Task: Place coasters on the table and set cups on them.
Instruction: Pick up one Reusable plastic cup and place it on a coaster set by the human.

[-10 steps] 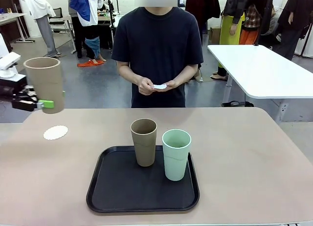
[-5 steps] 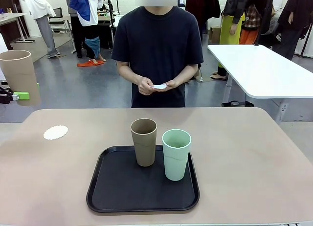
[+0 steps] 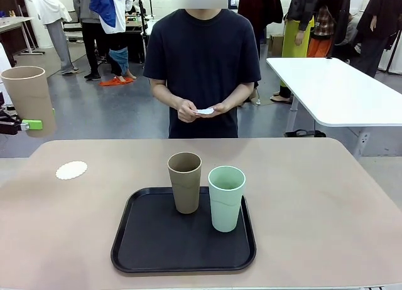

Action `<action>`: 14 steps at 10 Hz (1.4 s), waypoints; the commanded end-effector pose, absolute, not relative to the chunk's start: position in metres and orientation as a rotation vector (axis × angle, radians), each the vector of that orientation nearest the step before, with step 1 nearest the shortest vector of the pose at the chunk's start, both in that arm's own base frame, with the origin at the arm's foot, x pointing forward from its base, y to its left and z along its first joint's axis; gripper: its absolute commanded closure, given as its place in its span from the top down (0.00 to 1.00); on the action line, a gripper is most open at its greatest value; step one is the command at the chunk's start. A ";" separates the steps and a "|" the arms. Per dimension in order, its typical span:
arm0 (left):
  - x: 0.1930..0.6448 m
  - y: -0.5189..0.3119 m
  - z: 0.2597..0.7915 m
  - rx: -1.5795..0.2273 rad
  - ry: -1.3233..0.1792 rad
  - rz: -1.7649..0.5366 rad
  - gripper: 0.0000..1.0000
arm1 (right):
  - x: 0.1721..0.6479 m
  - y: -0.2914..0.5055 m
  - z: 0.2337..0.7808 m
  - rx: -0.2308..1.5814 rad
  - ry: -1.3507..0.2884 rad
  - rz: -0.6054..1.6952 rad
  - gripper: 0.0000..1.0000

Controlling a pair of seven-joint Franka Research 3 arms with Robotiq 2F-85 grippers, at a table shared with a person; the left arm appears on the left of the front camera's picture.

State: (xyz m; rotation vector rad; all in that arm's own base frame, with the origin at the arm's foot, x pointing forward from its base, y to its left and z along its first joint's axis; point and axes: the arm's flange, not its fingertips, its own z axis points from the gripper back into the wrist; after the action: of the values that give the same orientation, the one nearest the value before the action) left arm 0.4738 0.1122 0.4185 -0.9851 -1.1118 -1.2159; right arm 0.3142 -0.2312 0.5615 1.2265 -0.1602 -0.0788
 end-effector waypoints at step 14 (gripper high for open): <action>0.577 0.120 0.293 -1.187 -1.022 -1.279 0.79 | 0.316 -0.231 0.561 1.227 -0.172 -0.070 1.00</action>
State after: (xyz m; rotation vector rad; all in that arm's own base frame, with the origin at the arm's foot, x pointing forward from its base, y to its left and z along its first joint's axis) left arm 0.5775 0.1237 0.2938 -1.1595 -1.0275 -1.2711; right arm 0.3143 -0.2312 0.5616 1.2264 -0.1602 -0.0786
